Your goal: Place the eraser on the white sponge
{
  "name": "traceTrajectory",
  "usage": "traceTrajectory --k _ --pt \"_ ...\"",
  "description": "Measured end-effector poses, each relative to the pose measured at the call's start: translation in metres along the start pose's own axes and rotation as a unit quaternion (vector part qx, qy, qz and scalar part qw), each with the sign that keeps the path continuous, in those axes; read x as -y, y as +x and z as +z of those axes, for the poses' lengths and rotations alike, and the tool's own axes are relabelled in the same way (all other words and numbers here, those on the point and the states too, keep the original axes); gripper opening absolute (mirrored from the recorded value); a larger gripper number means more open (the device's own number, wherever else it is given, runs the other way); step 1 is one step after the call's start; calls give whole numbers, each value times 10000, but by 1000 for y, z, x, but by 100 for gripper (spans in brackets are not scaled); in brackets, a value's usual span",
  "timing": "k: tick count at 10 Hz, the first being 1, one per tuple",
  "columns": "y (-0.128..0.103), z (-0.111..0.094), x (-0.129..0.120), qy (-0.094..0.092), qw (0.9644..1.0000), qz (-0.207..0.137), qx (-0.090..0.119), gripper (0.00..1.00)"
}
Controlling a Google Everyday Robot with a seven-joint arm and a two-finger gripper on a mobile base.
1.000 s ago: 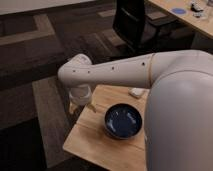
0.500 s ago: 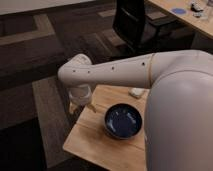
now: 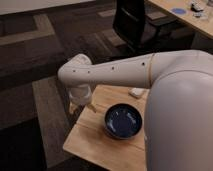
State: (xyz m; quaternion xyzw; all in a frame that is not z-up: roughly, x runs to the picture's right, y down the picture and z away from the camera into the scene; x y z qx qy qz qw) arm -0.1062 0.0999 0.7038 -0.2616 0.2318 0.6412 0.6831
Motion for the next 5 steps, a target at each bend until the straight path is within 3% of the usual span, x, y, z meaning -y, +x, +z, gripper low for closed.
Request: traceTrajectory --k 4,5 --pt "-5 -4 5 -43 9999 -116 23 65" --pt "-17 -12 24 -75 9994 -345 6 65"
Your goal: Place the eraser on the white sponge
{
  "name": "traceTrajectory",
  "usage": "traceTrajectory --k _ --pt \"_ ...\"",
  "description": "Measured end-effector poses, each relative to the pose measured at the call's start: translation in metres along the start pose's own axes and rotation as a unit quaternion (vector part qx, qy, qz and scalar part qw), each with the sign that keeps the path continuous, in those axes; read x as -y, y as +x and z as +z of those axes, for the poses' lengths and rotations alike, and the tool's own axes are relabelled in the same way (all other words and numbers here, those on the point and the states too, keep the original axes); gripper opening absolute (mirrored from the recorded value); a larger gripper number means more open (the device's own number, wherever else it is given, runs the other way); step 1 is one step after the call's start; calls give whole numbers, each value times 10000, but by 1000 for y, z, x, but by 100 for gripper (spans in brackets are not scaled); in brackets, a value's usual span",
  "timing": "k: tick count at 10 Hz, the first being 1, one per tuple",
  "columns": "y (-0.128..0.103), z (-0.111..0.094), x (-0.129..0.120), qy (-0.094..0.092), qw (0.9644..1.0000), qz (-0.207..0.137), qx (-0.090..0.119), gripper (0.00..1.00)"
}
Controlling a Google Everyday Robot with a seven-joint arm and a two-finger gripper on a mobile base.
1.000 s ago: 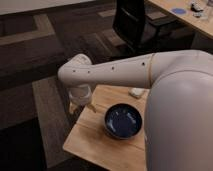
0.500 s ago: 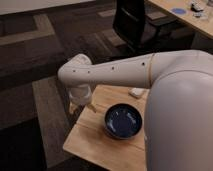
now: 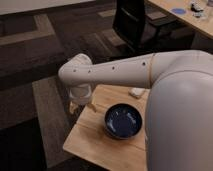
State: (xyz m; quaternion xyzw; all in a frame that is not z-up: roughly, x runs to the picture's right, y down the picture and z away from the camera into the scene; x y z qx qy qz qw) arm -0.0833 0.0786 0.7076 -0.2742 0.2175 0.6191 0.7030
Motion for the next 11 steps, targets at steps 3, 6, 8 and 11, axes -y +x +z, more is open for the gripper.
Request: traceTrajectory --k 3,6,8,11 --pt "-31 -25 78 -8 10000 -61 -40 65" --pt "-41 -57 187 462 9982 -383 1 65" --pt "-37 -64 228 681 9968 -414 13 65" --pt "-37 -64 225 666 9968 -441 11 65"
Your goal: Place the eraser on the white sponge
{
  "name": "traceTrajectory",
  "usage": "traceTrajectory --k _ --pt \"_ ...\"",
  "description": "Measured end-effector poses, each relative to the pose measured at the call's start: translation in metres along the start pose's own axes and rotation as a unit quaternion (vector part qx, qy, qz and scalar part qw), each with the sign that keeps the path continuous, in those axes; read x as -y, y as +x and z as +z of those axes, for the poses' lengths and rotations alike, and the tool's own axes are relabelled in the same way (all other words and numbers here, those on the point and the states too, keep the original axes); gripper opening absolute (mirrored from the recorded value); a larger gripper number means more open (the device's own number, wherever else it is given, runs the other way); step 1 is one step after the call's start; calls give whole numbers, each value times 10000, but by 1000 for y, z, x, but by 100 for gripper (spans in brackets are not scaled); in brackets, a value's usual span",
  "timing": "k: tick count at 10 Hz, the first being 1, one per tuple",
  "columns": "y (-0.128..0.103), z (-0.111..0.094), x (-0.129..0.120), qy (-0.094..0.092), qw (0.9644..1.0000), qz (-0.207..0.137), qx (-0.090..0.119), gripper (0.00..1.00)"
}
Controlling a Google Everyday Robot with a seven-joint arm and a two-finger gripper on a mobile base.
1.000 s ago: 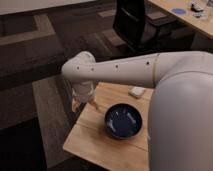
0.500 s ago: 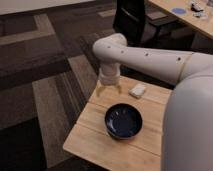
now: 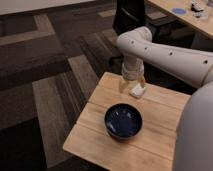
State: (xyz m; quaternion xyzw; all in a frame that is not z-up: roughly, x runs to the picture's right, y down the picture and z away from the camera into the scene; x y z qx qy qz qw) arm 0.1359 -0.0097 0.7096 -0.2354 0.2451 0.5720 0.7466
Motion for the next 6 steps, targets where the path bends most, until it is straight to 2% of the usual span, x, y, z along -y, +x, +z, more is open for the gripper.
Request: traceTrajectory --k 2,3,4,5,6 --pt "0 0 0 10 10000 4 -6 65" --pt "7 9 22 -39 9995 282 -111 65" --pt "12 24 56 -137 9983 551 -116 65" --pt "16 37 82 -135 9980 598 -135 65" --pt "24 64 128 -161 9981 564 -172 65"
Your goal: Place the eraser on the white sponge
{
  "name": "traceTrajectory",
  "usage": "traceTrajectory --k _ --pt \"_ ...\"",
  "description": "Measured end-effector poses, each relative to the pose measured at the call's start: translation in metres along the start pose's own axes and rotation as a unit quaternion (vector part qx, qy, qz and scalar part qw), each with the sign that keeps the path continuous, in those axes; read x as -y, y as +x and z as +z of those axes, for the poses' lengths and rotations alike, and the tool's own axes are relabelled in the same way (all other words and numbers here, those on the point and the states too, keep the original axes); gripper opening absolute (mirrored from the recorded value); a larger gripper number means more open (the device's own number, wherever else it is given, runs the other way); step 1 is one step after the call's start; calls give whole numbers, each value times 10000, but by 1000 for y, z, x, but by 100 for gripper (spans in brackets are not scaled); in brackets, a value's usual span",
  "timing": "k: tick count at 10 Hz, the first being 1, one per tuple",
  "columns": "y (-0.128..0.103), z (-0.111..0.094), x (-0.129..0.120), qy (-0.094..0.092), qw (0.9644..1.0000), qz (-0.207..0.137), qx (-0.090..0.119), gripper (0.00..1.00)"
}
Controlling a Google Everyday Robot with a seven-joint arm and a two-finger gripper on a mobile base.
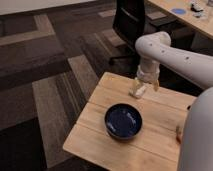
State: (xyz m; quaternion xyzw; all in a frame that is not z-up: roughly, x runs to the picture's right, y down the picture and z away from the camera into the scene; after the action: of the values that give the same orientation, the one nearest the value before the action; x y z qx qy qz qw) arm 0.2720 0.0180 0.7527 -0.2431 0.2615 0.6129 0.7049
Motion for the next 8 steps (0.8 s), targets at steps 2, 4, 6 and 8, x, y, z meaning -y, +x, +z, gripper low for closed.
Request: traceTrajectory --k 2,4,6,8 --pt "15 33 76 192 9996 -119 -163 65" --pt "25 29 138 598 9981 -20 -164 65" --pt "24 30 137 576 9982 -21 -166 65" --pt "24 30 137 589 9981 -29 -170 65"
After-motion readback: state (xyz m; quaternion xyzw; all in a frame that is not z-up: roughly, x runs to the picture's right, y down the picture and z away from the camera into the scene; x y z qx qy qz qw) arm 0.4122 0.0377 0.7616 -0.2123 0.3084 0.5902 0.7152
